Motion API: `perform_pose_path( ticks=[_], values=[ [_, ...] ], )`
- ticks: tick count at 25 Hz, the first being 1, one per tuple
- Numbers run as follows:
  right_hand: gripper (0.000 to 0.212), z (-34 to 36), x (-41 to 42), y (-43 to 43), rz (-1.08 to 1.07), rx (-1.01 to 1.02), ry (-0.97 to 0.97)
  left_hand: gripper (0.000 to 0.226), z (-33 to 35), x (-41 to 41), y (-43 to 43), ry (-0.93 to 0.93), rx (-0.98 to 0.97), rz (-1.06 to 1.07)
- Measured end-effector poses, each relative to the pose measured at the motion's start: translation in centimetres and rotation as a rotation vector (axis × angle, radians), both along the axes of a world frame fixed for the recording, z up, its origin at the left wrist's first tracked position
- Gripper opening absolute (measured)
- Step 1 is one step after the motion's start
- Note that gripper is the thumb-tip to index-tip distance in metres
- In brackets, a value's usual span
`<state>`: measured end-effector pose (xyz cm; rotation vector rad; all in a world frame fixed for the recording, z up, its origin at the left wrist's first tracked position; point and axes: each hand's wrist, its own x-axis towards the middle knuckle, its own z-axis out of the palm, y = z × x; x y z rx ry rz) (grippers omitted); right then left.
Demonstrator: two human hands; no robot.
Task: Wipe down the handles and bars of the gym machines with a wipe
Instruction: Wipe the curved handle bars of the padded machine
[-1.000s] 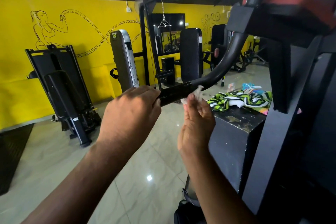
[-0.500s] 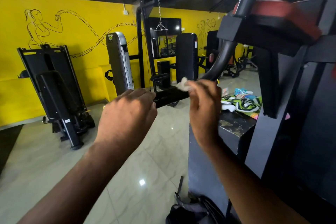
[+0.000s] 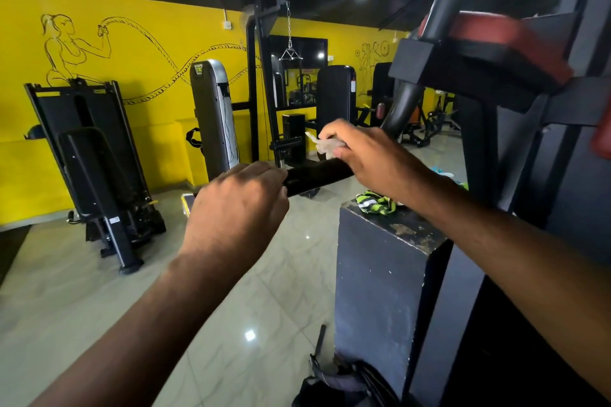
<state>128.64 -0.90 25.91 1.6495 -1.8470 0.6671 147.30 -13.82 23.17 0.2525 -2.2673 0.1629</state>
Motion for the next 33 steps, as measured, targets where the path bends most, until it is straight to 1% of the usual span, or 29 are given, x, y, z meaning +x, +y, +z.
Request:
perform_pose_path(
  ticks=[1,3,6,7,10,13,16,18,20,22,25,28,29,30,31,33],
  values=[
    [0.024,0.6,-0.1,0.0,0.010,0.039,0.011,0.012,0.0,0.0,0.0,-0.002,-0.002,0.000],
    [0.021,2.1,-0.2,-0.5,0.005,0.194,0.067,0.012,0.0,-0.1,0.0,-0.001,-0.001,0.001],
    [0.022,4.1,-0.8,-1.4,-0.156,0.474,0.043,0.011,0.1,-0.3,0.1,0.006,0.001,-0.005],
    [0.026,4.4,-1.0,-1.7,-0.168,0.517,0.033,0.011,0.1,-0.3,0.2,0.010,-0.001,-0.008],
    [0.031,4.7,-0.9,-2.1,-0.118,0.558,0.041,0.011,0.0,-0.5,0.2,0.015,-0.007,-0.007],
    [0.039,5.0,-1.0,-2.5,-0.224,0.660,0.118,0.010,0.0,-0.9,0.2,0.007,0.003,-0.022],
    [0.035,5.0,-1.2,-2.4,-0.191,0.603,0.101,0.011,0.2,-1.0,0.2,0.012,0.015,-0.051],
    [0.039,4.5,-1.2,-1.8,-0.220,0.557,0.085,0.012,0.2,-1.2,0.3,0.004,0.031,-0.056],
    [0.043,3.6,-0.5,-1.3,-0.230,0.447,0.107,0.014,0.4,-1.3,0.4,-0.003,0.047,-0.053],
    [0.041,1.9,0.8,-0.7,-0.179,0.269,0.144,0.016,0.5,-1.6,0.4,0.002,0.030,-0.041],
    [0.028,-0.5,0.8,0.5,-0.215,-0.110,-0.002,0.017,0.5,-1.9,0.7,-0.014,0.059,-0.041],
    [0.017,-4.4,1.4,0.0,-0.175,-0.418,0.058,0.018,0.6,-2.4,0.9,-0.021,0.064,-0.051],
    [0.015,-5.8,1.7,-0.7,-0.165,-0.530,-0.015,0.019,0.6,-2.6,1.0,-0.031,0.070,-0.066],
    [0.014,-6.9,2.2,-1.4,-0.160,-0.661,-0.154,0.020,0.6,-2.7,1.0,-0.040,0.079,-0.079],
    [0.013,-7.6,2.6,-2.3,-0.145,-0.820,-0.347,0.021,0.7,-2.8,1.0,-0.041,0.082,-0.084],
    [0.012,-7.7,3.1,-4.3,-0.010,-1.208,-0.879,0.022,0.7,-3.0,1.0,-0.041,0.072,-0.083]
  ],
)
